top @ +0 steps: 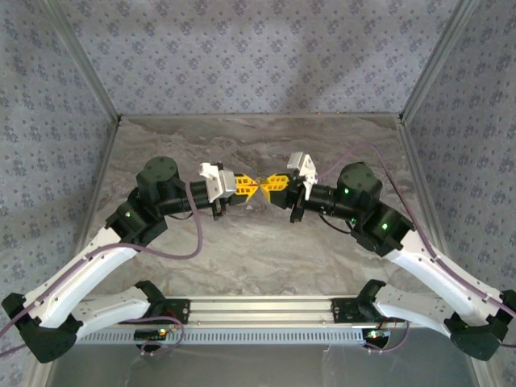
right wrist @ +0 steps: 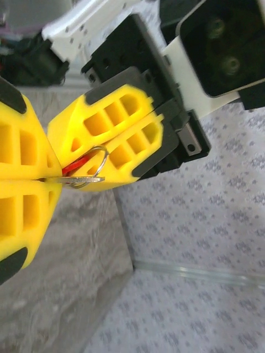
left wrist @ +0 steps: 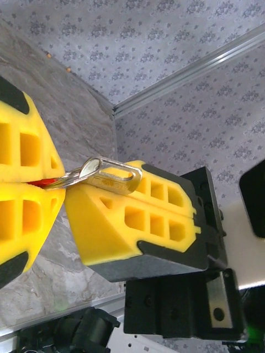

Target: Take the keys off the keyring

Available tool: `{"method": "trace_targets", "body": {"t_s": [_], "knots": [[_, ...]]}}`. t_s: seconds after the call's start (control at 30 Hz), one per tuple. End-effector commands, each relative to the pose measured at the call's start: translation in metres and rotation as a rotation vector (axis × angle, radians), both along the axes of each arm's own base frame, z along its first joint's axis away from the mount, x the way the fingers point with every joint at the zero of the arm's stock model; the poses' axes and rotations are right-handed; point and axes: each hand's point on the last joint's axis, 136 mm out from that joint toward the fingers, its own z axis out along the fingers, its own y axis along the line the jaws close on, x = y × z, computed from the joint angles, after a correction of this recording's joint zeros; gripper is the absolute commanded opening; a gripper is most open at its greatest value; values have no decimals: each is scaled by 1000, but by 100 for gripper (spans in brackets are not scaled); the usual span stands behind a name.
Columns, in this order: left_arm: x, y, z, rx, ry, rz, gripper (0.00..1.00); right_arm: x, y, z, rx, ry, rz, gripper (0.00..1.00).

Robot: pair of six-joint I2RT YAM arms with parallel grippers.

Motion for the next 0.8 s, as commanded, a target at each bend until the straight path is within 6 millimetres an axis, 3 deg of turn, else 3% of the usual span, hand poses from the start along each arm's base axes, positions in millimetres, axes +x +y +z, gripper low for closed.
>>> {"method": "trace_targets", "body": {"t_s": [0.0, 0.37, 0.57, 0.77], "knots": [[-5, 3, 5, -24, 7, -10, 0, 11, -10, 3, -64, -192, -129, 0], [-3, 7, 2, -7, 34, 10, 0, -22, 0, -10, -274, -478, -94, 0], [-2, 12, 7, -27, 52, -2, 0, -21, 0, -16, -341, -519, -124, 0], [-12, 7, -1, 20, 71, -69, 0, -22, 7, -12, -321, -512, -117, 0]]}}
